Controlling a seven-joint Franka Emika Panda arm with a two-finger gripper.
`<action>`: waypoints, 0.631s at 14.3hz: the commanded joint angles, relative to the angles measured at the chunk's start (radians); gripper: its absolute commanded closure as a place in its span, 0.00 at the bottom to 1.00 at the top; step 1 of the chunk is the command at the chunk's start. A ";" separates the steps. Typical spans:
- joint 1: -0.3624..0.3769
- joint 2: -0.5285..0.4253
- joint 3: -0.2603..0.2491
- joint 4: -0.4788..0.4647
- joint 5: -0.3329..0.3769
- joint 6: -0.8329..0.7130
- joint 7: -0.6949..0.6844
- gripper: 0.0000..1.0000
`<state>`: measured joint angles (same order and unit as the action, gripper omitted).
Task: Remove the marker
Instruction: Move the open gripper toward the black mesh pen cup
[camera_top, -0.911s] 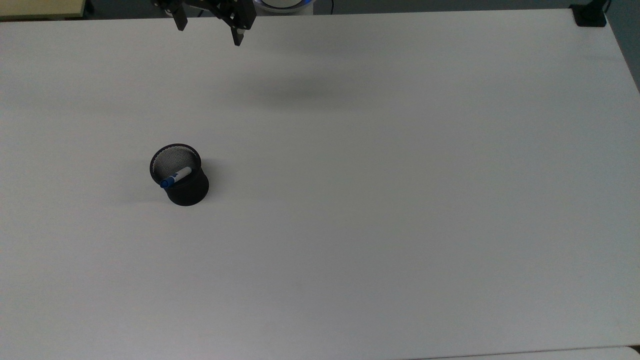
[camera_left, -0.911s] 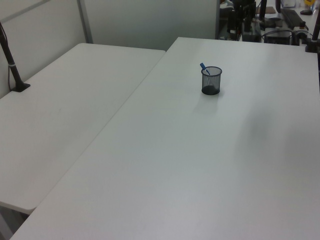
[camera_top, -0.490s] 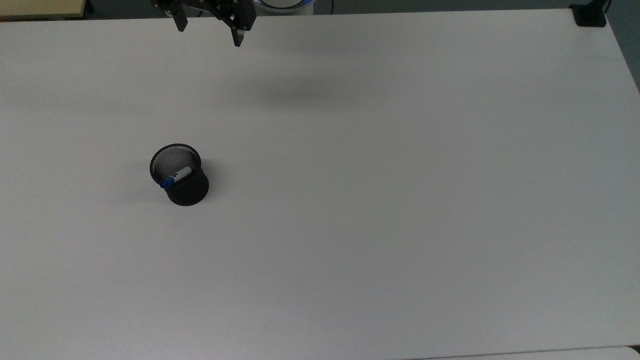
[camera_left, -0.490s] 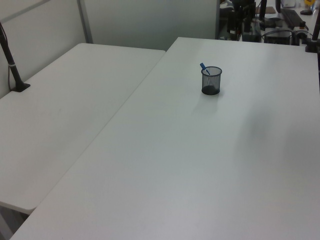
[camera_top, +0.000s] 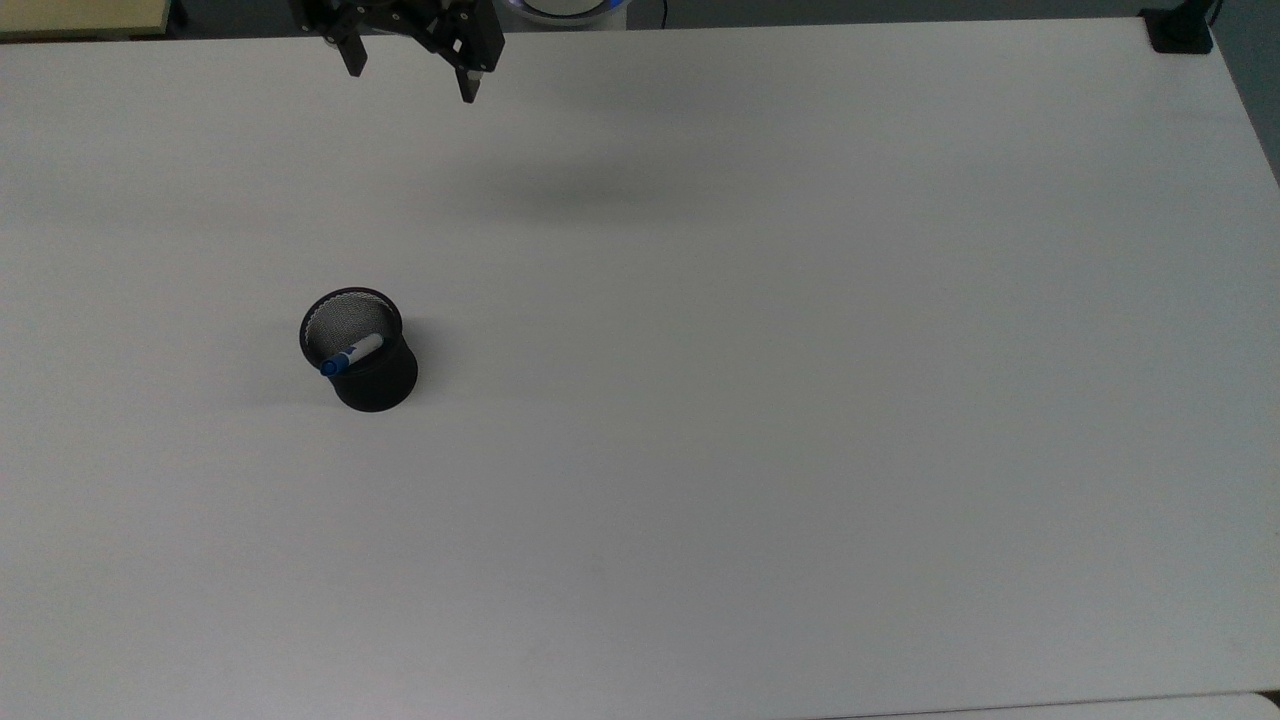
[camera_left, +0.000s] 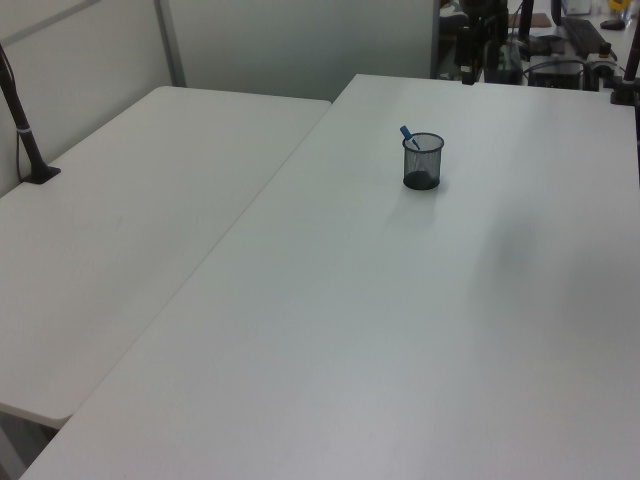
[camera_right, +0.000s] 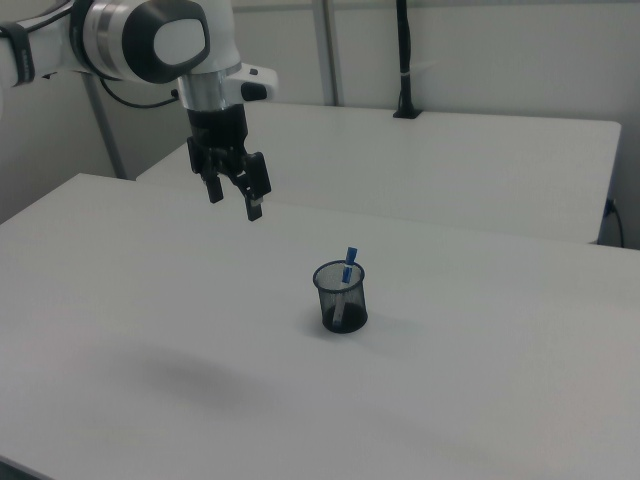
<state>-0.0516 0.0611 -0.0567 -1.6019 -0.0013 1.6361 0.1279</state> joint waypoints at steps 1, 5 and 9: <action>0.003 0.008 -0.006 0.022 -0.005 0.018 -0.021 0.00; 0.003 0.071 -0.005 0.068 -0.022 0.040 -0.050 0.00; 0.001 0.144 -0.005 0.128 -0.017 0.170 -0.036 0.00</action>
<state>-0.0519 0.1572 -0.0569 -1.5206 -0.0097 1.7186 0.1060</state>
